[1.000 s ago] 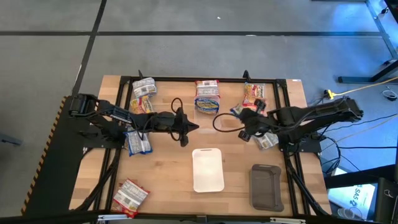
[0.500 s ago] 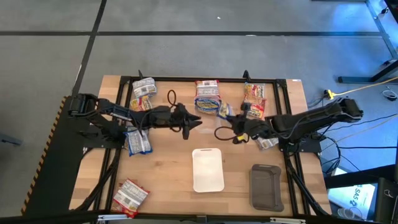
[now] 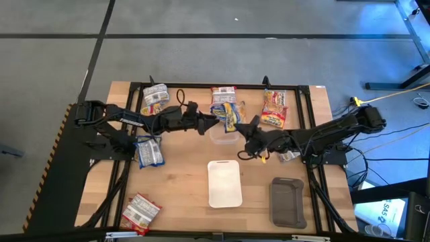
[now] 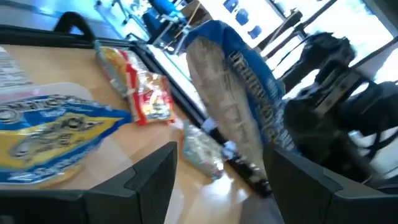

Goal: Sort Maruchan noodles
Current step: Put the blue noodle pack into the transparent bin

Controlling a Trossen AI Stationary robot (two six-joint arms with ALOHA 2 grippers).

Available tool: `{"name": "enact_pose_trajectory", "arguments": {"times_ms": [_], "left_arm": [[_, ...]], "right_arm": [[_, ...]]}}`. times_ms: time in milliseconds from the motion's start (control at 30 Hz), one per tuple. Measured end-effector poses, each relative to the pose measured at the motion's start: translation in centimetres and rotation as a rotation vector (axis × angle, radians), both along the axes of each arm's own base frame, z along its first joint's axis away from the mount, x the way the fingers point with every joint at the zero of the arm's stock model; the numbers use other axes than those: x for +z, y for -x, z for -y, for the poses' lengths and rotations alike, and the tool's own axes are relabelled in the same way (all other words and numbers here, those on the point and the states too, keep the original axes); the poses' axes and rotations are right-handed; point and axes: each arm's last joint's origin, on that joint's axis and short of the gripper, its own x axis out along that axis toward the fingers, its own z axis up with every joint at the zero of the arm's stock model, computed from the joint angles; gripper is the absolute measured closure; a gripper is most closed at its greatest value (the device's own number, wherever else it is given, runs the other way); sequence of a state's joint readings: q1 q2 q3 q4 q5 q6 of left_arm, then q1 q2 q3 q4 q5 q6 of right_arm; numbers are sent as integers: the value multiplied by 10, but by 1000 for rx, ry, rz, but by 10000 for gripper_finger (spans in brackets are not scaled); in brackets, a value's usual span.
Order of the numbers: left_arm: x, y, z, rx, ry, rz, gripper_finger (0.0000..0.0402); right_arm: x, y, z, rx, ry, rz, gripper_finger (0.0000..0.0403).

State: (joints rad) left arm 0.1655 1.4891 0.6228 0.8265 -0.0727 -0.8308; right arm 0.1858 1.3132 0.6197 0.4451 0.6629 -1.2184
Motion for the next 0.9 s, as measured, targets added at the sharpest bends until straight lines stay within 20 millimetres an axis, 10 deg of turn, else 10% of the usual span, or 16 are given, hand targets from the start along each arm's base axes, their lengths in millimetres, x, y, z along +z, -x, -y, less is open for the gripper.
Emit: {"name": "enact_pose_trajectory", "arguments": {"times_ms": [900], "left_arm": [[8, -31, -3, 59, -2, 5, 170]], "right_arm": [[-10, -18, 5, 5, 144, -71, 401]]}}
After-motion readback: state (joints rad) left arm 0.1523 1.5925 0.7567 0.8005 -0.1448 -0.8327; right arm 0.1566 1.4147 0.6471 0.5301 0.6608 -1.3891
